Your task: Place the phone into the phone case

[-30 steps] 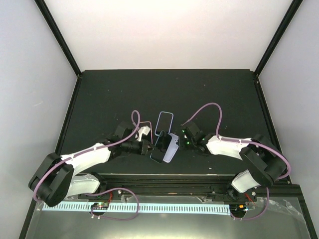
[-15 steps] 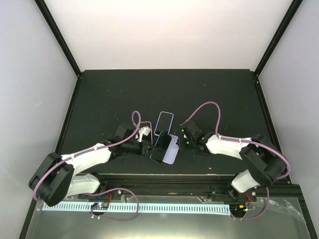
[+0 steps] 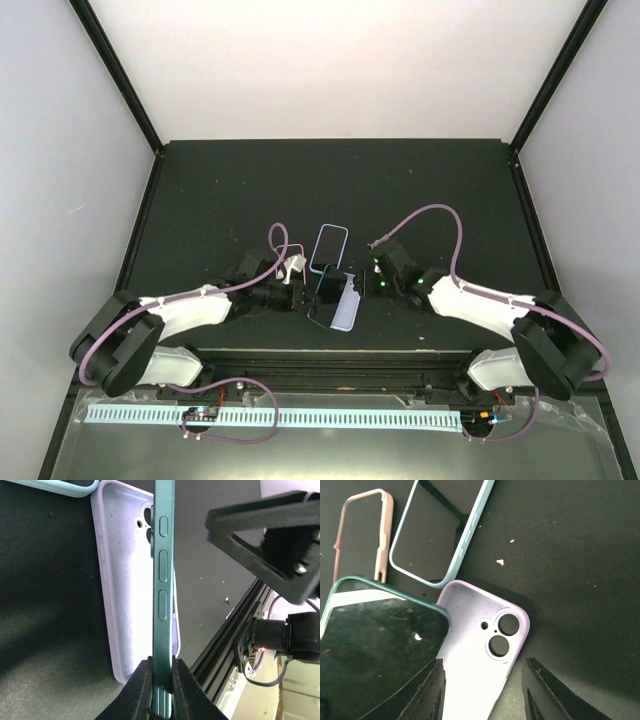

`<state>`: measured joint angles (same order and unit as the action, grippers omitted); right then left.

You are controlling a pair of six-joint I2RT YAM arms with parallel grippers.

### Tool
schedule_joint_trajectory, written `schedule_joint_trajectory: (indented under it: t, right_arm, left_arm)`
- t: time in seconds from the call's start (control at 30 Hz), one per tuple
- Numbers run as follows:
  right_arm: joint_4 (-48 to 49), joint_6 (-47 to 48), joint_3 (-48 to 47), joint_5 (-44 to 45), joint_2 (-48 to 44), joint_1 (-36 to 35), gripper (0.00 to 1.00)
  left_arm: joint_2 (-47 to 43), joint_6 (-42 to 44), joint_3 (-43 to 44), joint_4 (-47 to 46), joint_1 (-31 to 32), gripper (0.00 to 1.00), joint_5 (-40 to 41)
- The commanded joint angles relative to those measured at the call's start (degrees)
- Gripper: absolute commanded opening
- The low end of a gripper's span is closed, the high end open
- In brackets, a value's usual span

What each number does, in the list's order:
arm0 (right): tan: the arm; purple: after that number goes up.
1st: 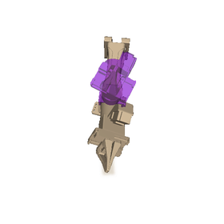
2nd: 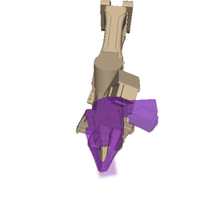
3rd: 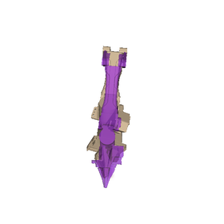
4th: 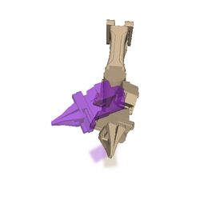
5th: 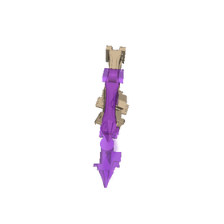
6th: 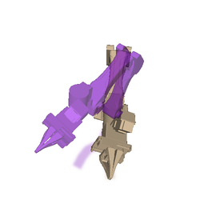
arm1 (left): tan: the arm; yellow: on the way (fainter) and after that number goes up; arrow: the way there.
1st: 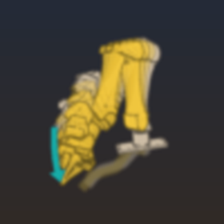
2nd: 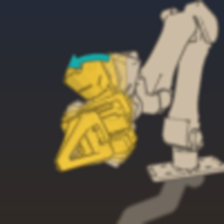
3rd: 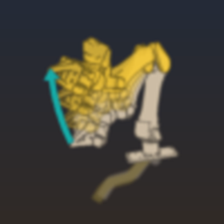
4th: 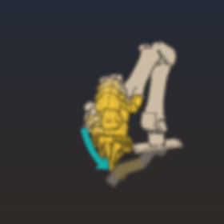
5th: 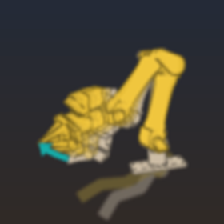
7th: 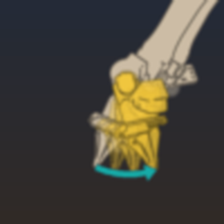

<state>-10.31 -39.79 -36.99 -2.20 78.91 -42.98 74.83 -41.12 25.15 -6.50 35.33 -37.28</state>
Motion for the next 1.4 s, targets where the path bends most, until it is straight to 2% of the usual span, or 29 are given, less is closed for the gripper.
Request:
schedule_joint_trajectory:
  t: [0.0, 0.23, 0.4, 0.9, 1.37]
  right_arm:
    - [1.7, -4.8, 3.3, -1.2, -4.8, 0.1, 0.45]
    - [8.3, -9.9, 9.2, -4.8, -10.9, 0.1, 0.51]
    - [12.1, -12.1, 11.2, -7.1, -10.6, 0.1, 0.54]
    - [23.6, -17.3, 16.3, -10.6, -3.1, 0.1, 0.5]
    - [29.9, -20.2, 19.4, -12.3, -0.9, 0.1, 0.46]
  left_arm:
    - [1.1, -5.6, 1.4, -6.8, 1.3, 0.02, 1.9]
    - [4.3, -8.4, 2.3, -9.5, 2.8, 0.02, 4.1]
    - [6.8, -7.9, 4.2, -9.8, 3.5, 0.02, 4.7]
    - [11.7, -9.5, 5.4, -11.9, 5.3, 0.03, 5.9]
    - [14.0, -13.7, 5.7, -13.9, 7.5, 0.1, 8.3]
